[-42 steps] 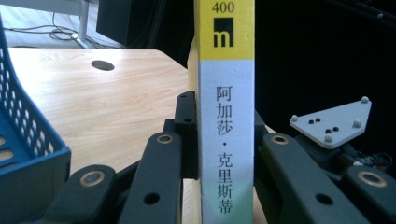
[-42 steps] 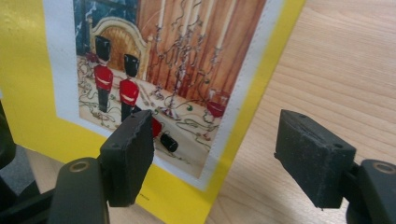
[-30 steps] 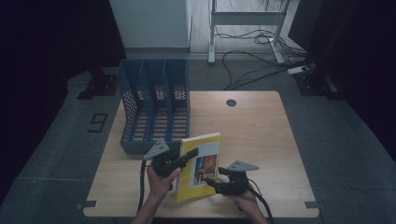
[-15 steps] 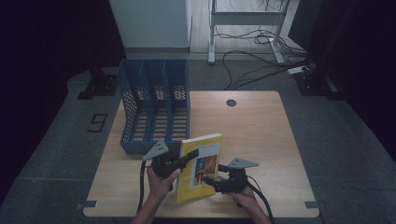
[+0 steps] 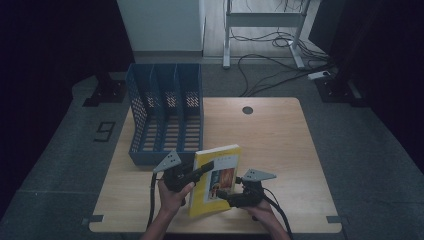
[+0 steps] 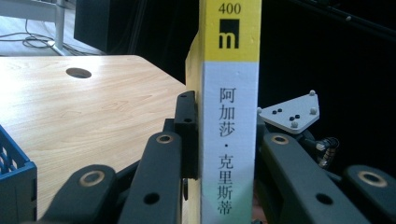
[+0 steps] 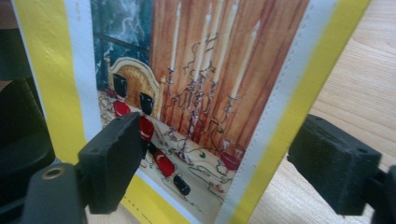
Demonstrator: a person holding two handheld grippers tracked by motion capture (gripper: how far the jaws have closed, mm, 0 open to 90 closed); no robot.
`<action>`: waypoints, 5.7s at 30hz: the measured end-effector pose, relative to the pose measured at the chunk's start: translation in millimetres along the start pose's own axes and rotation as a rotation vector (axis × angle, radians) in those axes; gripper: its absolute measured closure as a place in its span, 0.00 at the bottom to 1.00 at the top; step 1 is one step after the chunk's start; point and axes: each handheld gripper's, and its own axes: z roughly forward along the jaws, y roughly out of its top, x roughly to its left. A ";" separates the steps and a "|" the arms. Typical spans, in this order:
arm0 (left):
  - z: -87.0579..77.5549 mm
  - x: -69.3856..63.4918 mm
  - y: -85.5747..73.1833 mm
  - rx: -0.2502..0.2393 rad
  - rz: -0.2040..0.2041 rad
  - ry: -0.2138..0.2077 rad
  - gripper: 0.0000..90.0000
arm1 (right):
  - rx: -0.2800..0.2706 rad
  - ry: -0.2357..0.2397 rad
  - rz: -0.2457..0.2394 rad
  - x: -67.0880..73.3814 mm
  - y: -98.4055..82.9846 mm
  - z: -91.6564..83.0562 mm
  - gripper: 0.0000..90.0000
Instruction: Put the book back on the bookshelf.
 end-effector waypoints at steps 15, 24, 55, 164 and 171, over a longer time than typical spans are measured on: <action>-0.5 2.1 -1.1 0.002 0.008 0.023 0.84 | -0.019 -0.020 -0.021 -1.1 -2.2 -5.6 0.45; -4.0 6.0 -2.4 0.000 0.000 0.015 0.83 | -0.015 -0.009 -0.018 -6.2 -1.3 -14.6 0.64; -14.0 5.1 -2.3 0.048 0.031 -0.011 0.78 | -0.049 -0.136 -0.109 1.5 9.2 -25.6 0.72; -89.8 3.6 55.0 -0.207 -0.050 0.156 0.84 | 0.206 -0.532 -0.044 -33.0 -24.1 -22.7 0.37; -91.1 3.5 64.7 -0.203 -0.031 0.163 0.84 | 0.207 -0.535 -0.040 -33.1 -24.2 -22.7 0.36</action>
